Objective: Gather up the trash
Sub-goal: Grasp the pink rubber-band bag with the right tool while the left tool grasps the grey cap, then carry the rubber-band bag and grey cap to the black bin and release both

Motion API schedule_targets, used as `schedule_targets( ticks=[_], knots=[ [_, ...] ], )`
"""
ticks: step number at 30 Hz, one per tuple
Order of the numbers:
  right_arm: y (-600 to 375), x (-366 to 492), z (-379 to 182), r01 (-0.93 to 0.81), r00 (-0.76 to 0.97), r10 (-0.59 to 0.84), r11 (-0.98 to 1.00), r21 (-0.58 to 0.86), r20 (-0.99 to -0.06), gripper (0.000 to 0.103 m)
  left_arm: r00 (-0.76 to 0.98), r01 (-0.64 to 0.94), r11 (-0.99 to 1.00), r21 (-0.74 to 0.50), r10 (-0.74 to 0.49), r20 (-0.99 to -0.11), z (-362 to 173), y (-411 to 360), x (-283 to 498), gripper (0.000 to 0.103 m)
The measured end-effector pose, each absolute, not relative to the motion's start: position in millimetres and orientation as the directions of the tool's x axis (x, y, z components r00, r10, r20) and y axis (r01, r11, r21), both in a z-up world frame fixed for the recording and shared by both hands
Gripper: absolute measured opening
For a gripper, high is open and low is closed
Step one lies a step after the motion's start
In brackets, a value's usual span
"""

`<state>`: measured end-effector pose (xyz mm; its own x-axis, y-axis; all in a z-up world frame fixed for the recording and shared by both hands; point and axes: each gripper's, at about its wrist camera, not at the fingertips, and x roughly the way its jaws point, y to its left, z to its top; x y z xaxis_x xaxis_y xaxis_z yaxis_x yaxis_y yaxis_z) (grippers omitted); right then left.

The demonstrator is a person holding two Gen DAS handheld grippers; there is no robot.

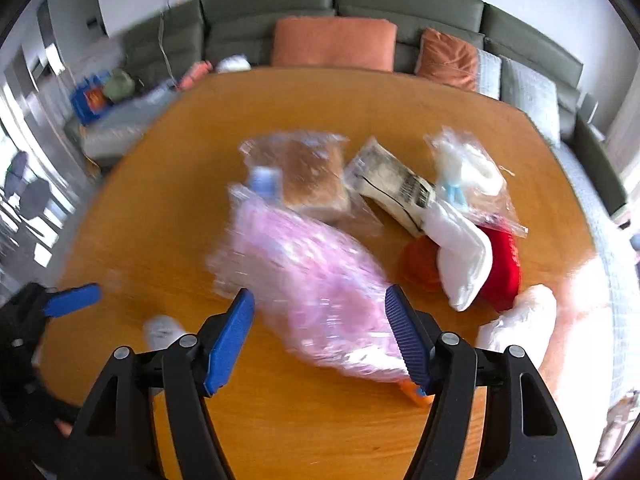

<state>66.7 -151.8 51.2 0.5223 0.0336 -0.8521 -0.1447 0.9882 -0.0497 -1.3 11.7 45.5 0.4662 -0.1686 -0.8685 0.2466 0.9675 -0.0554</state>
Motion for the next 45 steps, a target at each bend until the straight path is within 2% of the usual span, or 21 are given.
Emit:
schedule_targets(
  ticks=[1, 2, 4, 11, 12, 14, 16, 18, 30, 45],
  knots=[
    [-151, 69, 47, -0.144, 0.514, 0.024, 0.988, -0.059, -0.857, 0.06, 0.465, 0.244, 0.968, -0.052, -0.164, -0.87, 42, 9, -1, 0.097],
    [-152, 71, 46, -0.145, 0.512, 0.023, 0.988, -0.06, -0.858, 0.045, 0.464, 0.242, 0.969, -0.047, -0.158, -0.872, 38, 6, 0, 0.097],
    [-156, 70, 51, -0.155, 0.525, 0.072, 0.988, -0.012, -0.848, 0.036, 0.468, 0.243, 0.969, -0.033, -0.148, -0.871, 33, 2, 2, 0.097],
    [-160, 61, 81, -0.183, 0.581, 0.151, 0.982, 0.052, -0.8, 0.032, 0.486, 0.255, 0.967, -0.024, -0.149, -0.861, 24, -6, 7, 0.095],
    [-160, 60, 85, -0.181, 0.585, 0.159, 0.981, 0.063, -0.796, 0.032, 0.482, 0.254, 0.967, -0.021, -0.146, -0.864, 22, -6, 9, 0.089],
    [-160, 60, 90, -0.177, 0.588, 0.166, 0.981, 0.074, -0.792, 0.032, 0.476, 0.249, 0.968, -0.036, -0.155, -0.866, 18, -4, 12, 0.07],
    [-160, 62, 95, -0.172, 0.59, 0.17, 0.982, 0.082, -0.789, 0.032, 0.503, 0.25, 0.968, -0.031, -0.157, -0.85, 21, -2, 12, 0.04],
    [-157, 61, 98, -0.169, 0.591, 0.175, 0.981, 0.091, -0.788, 0.032, 0.496, 0.252, 0.965, -0.066, -0.188, -0.848, 24, 4, 15, 0.032],
    [-120, 53, 109, -0.189, 0.599, 0.21, 0.975, 0.119, -0.773, 0.032, 0.532, 0.247, 0.964, -0.103, -0.224, -0.817, 41, 36, -3, 0.032],
    [4, 45, 120, -0.345, 0.567, 0.298, 0.932, 0.106, -0.768, 0.032, 0.59, 0.113, 0.988, -0.103, -0.15, -0.793, 59, 134, -29, 0.032]
  ],
)
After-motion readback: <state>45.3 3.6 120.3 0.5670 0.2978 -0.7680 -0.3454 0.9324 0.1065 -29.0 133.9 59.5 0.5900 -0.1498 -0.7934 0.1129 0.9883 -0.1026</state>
